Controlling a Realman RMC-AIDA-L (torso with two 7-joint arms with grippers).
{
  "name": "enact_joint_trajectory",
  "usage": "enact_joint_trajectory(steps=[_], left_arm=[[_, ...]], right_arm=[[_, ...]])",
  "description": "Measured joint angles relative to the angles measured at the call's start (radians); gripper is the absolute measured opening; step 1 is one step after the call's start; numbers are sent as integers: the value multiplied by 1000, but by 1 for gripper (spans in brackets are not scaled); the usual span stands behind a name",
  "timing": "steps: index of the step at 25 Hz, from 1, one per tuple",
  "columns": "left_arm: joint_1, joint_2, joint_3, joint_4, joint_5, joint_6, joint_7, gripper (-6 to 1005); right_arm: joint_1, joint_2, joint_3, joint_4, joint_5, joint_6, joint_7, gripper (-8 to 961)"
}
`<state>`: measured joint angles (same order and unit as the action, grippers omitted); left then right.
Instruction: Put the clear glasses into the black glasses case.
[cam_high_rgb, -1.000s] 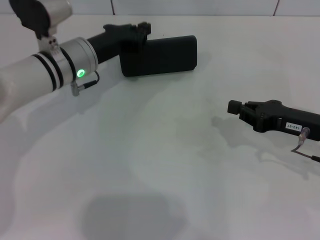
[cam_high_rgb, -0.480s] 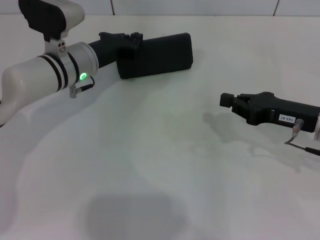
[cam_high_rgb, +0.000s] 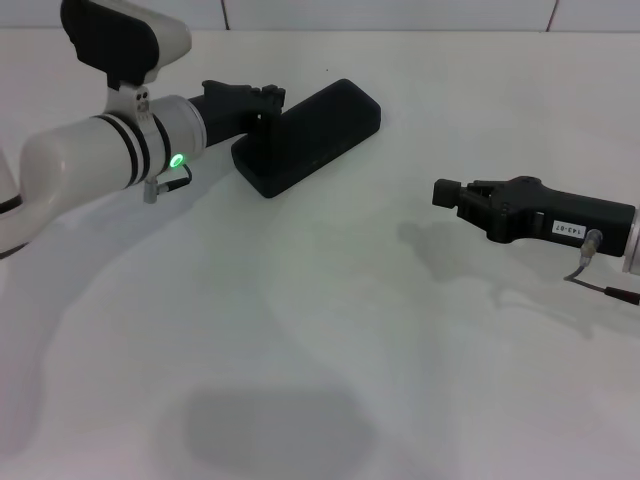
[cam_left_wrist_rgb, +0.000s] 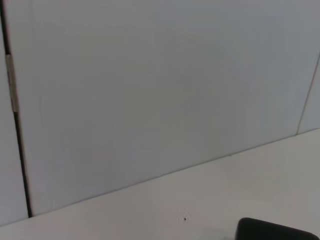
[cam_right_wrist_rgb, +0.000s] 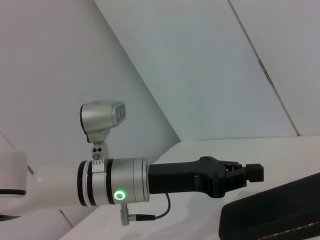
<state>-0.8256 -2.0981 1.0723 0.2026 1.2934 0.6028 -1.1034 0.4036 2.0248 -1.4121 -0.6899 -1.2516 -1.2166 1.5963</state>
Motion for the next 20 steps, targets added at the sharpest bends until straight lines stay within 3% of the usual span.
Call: enact_joint_trajectory(steps=[5, 10, 13, 20], left_arm=[[29, -1, 0, 62, -11, 108, -2, 67], [197, 0, 0, 297, -100, 527, 11, 67], [301, 6, -1, 386, -137, 680, -2, 67], [488, 12, -7, 486, -143, 848, -51, 67]], right_arm=[[-13, -6, 10, -7, 0, -2, 0, 102], [-29, -9, 72, -3, -7, -37, -6, 110], [-32, -11, 94, -8, -7, -42, -36, 115], [-41, -18, 176, -1, -11, -95, -120, 127]])
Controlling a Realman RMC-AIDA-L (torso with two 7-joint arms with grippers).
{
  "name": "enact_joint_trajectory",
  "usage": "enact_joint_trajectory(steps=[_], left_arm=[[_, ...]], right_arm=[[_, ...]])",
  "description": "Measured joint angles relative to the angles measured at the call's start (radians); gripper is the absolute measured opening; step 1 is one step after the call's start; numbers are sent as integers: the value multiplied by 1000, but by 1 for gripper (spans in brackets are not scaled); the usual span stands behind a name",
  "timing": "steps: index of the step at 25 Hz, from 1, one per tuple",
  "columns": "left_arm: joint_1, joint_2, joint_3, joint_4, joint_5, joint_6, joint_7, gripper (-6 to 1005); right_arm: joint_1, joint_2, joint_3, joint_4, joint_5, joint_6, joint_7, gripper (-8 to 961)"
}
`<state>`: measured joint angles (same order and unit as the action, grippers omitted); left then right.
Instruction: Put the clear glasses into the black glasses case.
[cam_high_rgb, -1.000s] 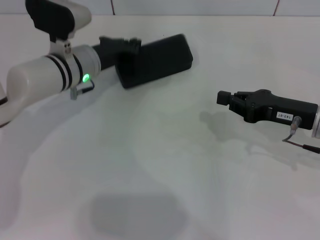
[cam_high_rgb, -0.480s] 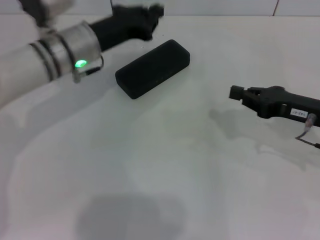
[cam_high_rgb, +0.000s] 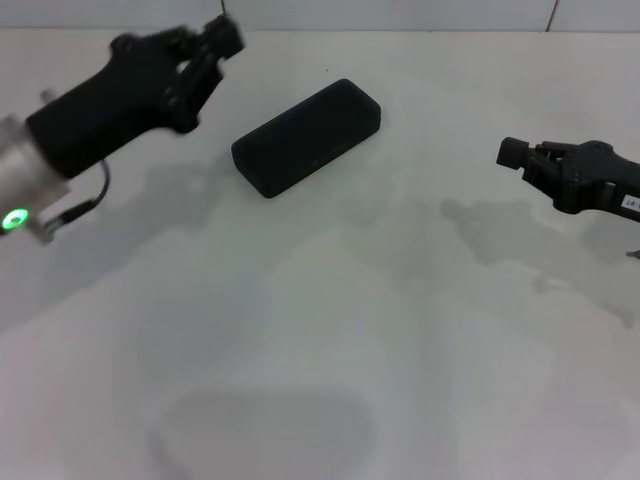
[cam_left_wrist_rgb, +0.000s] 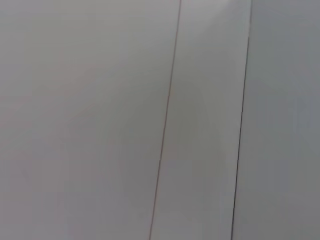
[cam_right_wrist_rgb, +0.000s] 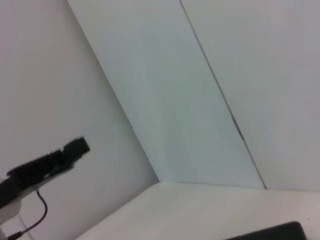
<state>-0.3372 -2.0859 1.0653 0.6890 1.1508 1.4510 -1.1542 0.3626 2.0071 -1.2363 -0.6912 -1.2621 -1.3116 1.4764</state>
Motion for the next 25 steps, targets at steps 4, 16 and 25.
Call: enact_joint_trajectory(steps=[4, 16, 25], left_arm=[[63, 6, 0, 14, 14, 70, -11, 67], [154, 21, -1, 54, 163, 226, -77, 301], [201, 10, -3, 194, 353, 249, -165, 620]], right_arm=[[-7, -2, 13, -4, 0, -59, -64, 134], [11, -39, 14, -27, -126, -218, -193, 154], [-45, -6, 14, -222, -231, -263, -193, 269]])
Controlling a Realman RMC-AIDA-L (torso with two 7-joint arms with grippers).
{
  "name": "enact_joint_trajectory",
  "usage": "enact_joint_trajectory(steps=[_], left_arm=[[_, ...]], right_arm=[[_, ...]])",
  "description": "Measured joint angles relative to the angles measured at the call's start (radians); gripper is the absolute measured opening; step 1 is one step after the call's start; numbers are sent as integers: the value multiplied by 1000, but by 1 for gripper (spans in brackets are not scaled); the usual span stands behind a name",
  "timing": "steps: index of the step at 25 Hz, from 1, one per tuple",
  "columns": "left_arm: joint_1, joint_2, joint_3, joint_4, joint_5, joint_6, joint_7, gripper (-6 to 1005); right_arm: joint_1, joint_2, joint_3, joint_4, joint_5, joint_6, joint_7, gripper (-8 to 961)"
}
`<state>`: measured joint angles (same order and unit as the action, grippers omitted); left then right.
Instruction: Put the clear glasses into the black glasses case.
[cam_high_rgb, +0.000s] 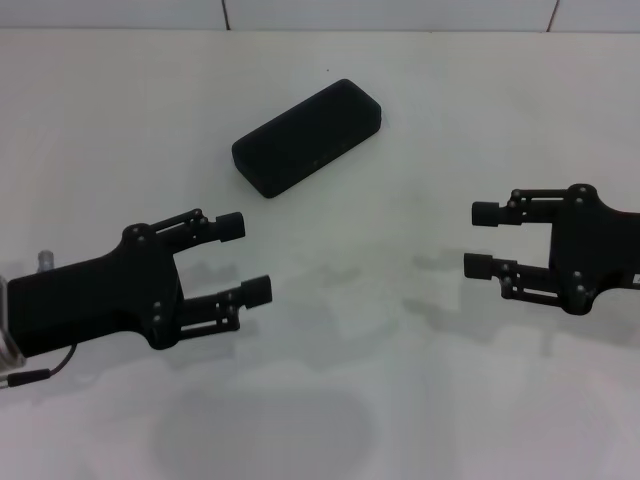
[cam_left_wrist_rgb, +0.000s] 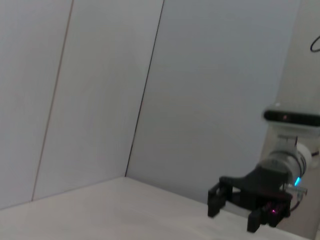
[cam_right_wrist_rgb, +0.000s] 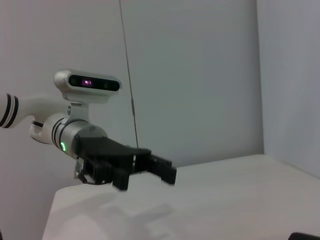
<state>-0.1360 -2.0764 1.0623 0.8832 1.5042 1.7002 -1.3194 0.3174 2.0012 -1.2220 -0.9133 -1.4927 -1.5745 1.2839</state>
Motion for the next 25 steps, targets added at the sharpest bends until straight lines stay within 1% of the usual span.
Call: enact_joint_trajectory(steps=[2, 5, 6, 12, 16, 18, 25], left_arm=[[3, 0, 0, 0, 7, 2, 0, 679], [6, -1, 3, -8, 8, 4, 7, 766], [6, -1, 4, -9, 8, 4, 9, 795], [8, -4, 5, -21, 18, 5, 25, 885], [7, -4, 3, -21, 24, 6, 25, 885], [6, -4, 2, -21, 29, 6, 25, 885], [3, -4, 2, -21, 34, 6, 23, 886]], right_arm=[[-20, 4, 0, -34, 0, -1, -4, 305], [-30, 6, 1, -49, 0, -2, -5, 360], [-31, 7, 1, -49, 0, -2, -6, 406], [-28, 10, -3, -43, -3, -2, -9, 666], [-26, 10, -7, -42, -4, -2, -10, 821], [-26, 10, -8, -42, -4, -2, -10, 837], [-23, 10, -8, -38, -6, -4, -10, 837]])
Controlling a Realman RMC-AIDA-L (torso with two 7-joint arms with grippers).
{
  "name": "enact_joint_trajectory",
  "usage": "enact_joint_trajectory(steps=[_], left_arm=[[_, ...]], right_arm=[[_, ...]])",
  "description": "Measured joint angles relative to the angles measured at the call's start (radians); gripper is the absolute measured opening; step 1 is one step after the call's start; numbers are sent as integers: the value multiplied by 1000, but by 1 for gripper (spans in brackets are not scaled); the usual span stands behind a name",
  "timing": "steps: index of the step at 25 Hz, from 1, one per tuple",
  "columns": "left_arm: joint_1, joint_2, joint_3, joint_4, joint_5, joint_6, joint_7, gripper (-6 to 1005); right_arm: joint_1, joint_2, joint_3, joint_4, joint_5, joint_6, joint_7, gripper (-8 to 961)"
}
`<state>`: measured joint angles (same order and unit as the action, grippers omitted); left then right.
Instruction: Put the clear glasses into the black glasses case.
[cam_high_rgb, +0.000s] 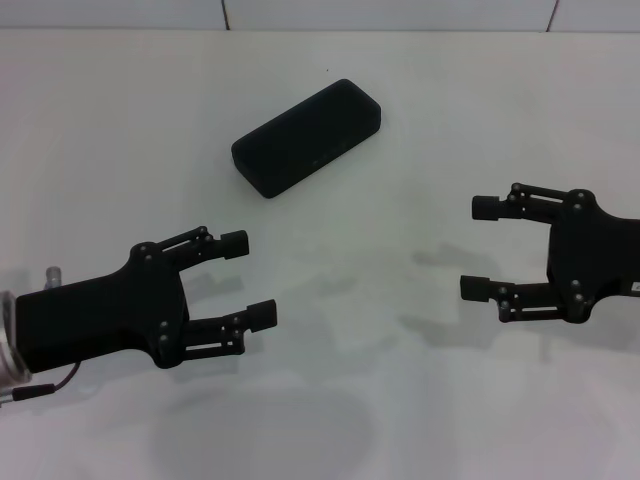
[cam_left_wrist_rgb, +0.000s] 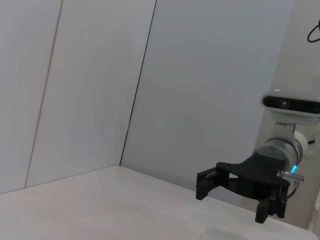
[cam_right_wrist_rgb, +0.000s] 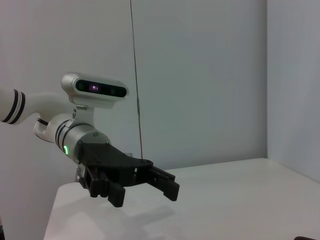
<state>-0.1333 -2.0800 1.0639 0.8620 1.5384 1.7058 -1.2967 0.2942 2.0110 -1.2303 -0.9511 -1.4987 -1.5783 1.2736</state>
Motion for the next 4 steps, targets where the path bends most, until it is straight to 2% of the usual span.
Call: enact_joint_trajectory(steps=[4], left_arm=[[0, 0, 2, 0, 0, 0, -2, 886]], right_arm=[[4, 0, 0, 6, 0, 0, 0, 837]])
